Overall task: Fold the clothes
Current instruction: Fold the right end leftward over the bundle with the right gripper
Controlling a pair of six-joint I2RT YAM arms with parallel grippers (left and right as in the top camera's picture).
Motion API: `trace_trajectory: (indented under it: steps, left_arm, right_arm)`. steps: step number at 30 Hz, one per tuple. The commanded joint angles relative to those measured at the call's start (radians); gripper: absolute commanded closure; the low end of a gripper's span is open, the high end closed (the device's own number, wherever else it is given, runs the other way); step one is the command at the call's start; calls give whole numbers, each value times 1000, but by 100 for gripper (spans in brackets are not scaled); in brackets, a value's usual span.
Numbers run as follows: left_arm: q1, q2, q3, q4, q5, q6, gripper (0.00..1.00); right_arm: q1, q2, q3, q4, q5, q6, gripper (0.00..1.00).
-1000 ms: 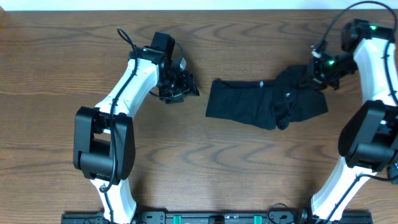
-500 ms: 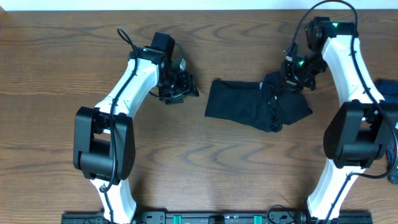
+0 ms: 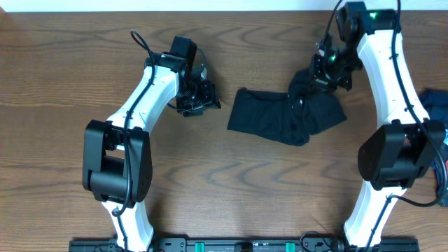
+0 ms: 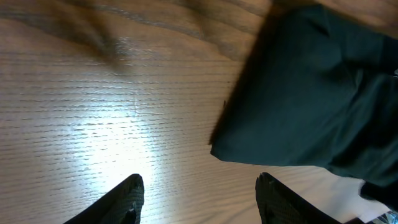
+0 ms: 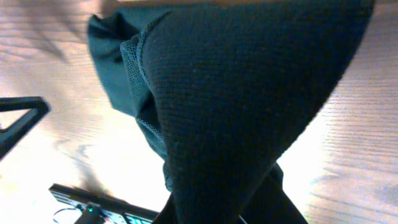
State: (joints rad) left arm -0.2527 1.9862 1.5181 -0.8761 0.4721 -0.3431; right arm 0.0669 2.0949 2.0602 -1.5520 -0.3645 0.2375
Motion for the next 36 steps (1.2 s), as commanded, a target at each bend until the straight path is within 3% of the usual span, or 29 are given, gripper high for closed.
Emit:
trace_trajectory:
  steps: [1,17,36]
  left_arm:
    - [-2,27,9,-5,-29,-5,40]
    - [-66,111,9,2,-28,-2,40]
    - [-69,111,9,-32,-28,-1,40]
  right_arm:
    - [23,-14,50,-18,2,25,99]
    - [111,-5,50,-23,96,104,99]
    - [269,129,50,111,94,235,99]
